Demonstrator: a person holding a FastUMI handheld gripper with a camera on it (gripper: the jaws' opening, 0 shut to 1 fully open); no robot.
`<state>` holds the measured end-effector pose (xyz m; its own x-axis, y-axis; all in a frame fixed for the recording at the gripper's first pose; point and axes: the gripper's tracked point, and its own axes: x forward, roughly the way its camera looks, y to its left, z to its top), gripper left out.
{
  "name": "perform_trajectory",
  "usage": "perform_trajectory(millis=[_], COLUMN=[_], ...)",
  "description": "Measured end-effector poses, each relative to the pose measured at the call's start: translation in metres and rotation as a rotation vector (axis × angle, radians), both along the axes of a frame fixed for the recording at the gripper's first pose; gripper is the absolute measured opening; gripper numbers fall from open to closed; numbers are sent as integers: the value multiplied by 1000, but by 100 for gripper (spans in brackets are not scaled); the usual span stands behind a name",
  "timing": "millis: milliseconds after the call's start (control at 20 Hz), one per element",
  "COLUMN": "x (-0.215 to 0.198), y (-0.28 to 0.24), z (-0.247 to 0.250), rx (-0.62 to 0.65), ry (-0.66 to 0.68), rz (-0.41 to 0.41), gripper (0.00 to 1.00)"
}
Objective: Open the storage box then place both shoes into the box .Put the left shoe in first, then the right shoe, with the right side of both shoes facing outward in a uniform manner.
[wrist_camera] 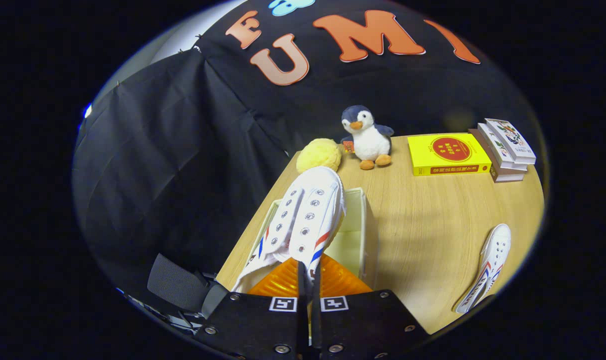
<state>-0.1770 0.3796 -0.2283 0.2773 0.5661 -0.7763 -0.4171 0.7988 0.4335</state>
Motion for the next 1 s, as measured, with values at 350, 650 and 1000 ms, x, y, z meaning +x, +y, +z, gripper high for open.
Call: perform_trajectory(millis=[350,650,1000], x=[-29,-23,25], y=[44,39,-95], z=[-51,-13,26], rx=[-71,18,-78], ry=[80,24,-189], rz=[73,97,-32], gripper=[12,37,87])
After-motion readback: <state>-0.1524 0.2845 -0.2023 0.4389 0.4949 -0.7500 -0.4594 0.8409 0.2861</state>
